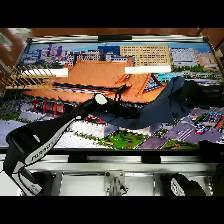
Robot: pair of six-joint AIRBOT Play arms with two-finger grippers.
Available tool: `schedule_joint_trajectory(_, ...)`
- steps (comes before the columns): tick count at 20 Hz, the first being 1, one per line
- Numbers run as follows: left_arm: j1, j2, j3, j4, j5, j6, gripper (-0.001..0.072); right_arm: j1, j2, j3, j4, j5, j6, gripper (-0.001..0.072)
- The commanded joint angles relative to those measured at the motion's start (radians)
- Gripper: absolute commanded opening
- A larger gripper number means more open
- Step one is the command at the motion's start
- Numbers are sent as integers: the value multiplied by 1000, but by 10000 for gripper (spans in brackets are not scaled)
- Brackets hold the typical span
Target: Fold the shirts.
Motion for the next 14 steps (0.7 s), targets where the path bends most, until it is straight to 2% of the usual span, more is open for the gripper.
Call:
schedule_joint_trajectory(1,79,70,-1,61,-59,6,28,0,0,1,-3,-17,-10,54)
schedule_joint_trajectory(3,145,160,-1,135,-108,2,27,0,-24,1,2,5,-25,54)
schedule_joint_trajectory(6,259,323,0,196,-145,-13,27,77,-95,1,16,119,-56,53)
schedule_joint_trajectory(11,546,594,0,196,-151,-61,28,391,-311,1,82,463,-114,53)
schedule_joint_trajectory(14,697,734,0,196,-198,-80,29,552,-469,1,158,640,-160,53)
